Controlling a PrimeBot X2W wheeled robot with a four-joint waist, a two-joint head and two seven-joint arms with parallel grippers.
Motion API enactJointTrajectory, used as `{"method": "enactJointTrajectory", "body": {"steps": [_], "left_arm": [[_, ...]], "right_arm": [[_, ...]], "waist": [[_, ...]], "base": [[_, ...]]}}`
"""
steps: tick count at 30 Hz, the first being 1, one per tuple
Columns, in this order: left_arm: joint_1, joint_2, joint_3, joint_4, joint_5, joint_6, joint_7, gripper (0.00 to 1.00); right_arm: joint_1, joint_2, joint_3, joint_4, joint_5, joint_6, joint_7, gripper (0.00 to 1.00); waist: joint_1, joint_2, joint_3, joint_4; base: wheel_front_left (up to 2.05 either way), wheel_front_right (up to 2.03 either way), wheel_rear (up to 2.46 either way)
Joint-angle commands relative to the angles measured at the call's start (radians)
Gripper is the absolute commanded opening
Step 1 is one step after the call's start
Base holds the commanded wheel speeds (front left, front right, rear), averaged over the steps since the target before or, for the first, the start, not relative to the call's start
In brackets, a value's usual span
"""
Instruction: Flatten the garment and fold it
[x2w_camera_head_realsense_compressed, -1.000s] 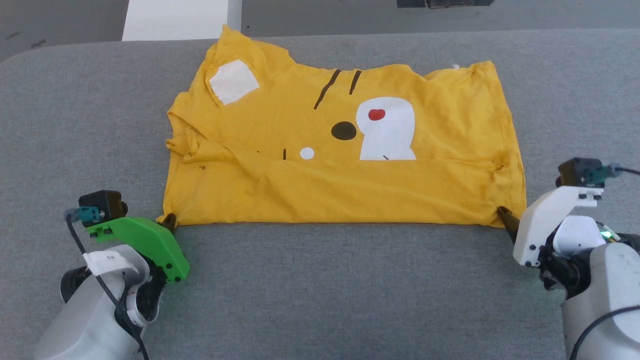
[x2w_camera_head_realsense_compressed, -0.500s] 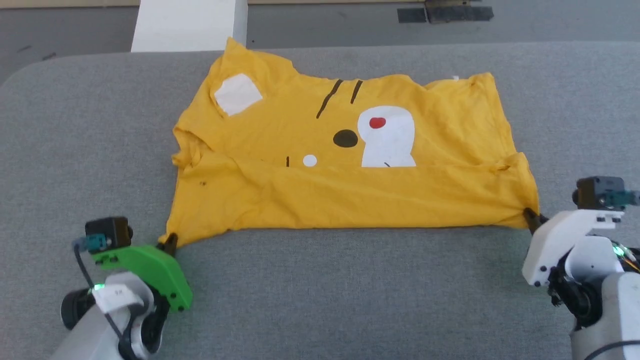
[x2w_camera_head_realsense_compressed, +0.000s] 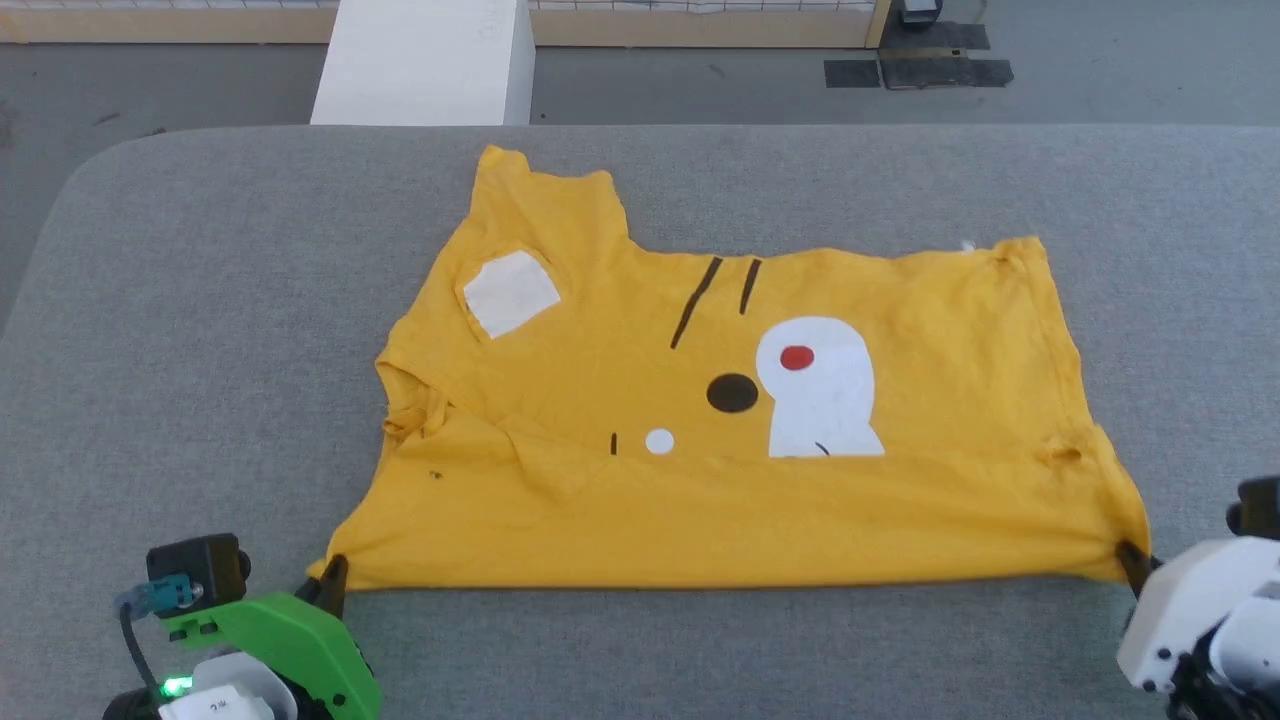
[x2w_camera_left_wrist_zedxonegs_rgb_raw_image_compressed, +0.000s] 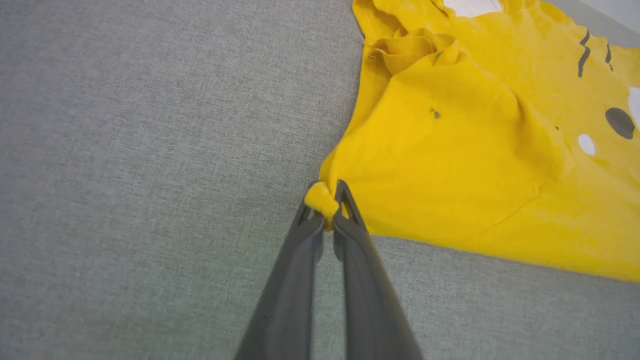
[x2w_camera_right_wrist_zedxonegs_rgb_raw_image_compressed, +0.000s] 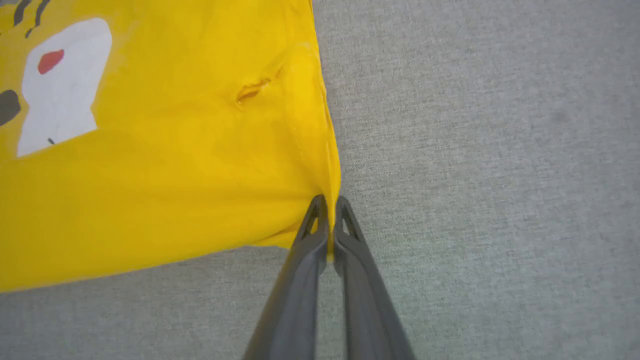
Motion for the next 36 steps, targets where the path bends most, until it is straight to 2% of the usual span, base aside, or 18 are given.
{"method": "enactJointTrajectory", "body": {"steps": [1, 5, 8, 11, 12, 13, 14, 17, 23, 24, 29, 32, 36], "left_arm": [[0.019, 0.015, 0.010, -0.007, -0.011, 0.011, -0.006, 0.00], [0.040, 0.017, 0.003, -0.015, -0.014, 0.018, 0.001, 0.00], [0.042, 0.004, -0.014, 0.011, -0.022, 0.006, 0.011, 0.00], [0.032, -0.023, -0.040, 0.070, -0.029, -0.022, 0.015, 0.00], [0.018, -0.055, -0.052, 0.137, -0.033, -0.040, 0.004, 0.00], [0.013, -0.074, -0.063, 0.179, -0.041, -0.053, 0.005, 0.58], [0.012, -0.082, -0.066, 0.195, -0.047, -0.061, 0.007, 1.00], [0.007, -0.087, -0.065, 0.213, -0.050, -0.076, -0.004, 1.00], [-0.029, -0.045, -0.036, 0.163, -0.007, -0.128, -0.092, 1.00], [-0.079, 0.006, -0.023, 0.150, 0.058, -0.161, -0.160, 1.00], [-0.238, 0.080, -0.013, 0.142, 0.176, -0.231, -0.251, 1.00], [-0.365, 0.105, -0.017, 0.151, 0.220, -0.276, -0.248, 1.00], [-0.546, 0.127, -0.029, 0.202, 0.246, -0.345, -0.186, 1.00]], "right_arm": [[0.021, -0.002, -0.016, -0.013, 0.008, -0.002, 0.011, 0.00], [0.069, -0.002, -0.043, -0.021, 0.036, -0.002, 0.048, 0.00], [0.090, -0.002, -0.040, 0.006, 0.030, -0.002, 0.065, 0.00], [0.081, -0.002, -0.022, 0.070, 0.011, -0.002, 0.037, 0.00], [0.058, -0.002, -0.010, 0.130, 0.018, -0.002, -0.031, 0.00], [0.047, -0.002, 0.007, 0.175, 0.030, -0.002, -0.078, 0.43], [0.042, -0.002, 0.015, 0.189, 0.037, -0.002, -0.104, 1.00], [0.038, -0.002, 0.029, 0.187, 0.055, -0.002, -0.176, 1.00], [0.078, -0.002, 0.073, 0.086, 0.067, -0.002, -0.357, 1.00], [0.092, -0.002, 0.112, 0.017, 0.059, -0.002, -0.446, 1.00], [0.074, -0.002, 0.172, -0.072, 0.032, -0.002, -0.577, 1.00], [0.042, -0.008, 0.206, -0.098, 0.013, -0.002, -0.649, 1.00], [-0.008, -0.011, 0.245, -0.102, -0.002, -0.002, -0.716, 1.00]], "waist": [[0.0000, 0.0000, 0.000, 0.002], [0.0000, 0.0000, 0.002, 0.003], [0.0000, 0.0000, 0.008, -0.002], [0.0000, 0.0000, 0.014, -0.009], [0.0000, 0.0000, 0.015, -0.013], [0.0000, 0.0000, 0.011, -0.016], [0.0000, 0.0000, 0.006, -0.017], [0.0000, 0.0000, -0.008, -0.015], [0.0000, 0.0000, -0.027, -0.020], [0.0000, 0.0000, -0.014, -0.038], [0.0000, 0.0000, 0.053, -0.069], [0.0000, 0.0000, 0.109, -0.091], [0.0000, 0.0000, 0.186, -0.128]], "base": [[0.00, 0.00, 0.00], [0.00, 0.00, 0.00], [0.00, 0.00, 0.00], [0.00, 0.00, 0.00], [0.00, 0.00, 0.00], [0.00, 0.00, 0.00], [0.00, 0.00, 0.00], [0.00, 0.00, 0.00], [0.00, 0.00, 0.00], [0.00, 0.00, 0.00], [0.00, 0.00, 0.00], [0.00, 0.00, 0.00], [0.00, 0.00, 0.00]]}}
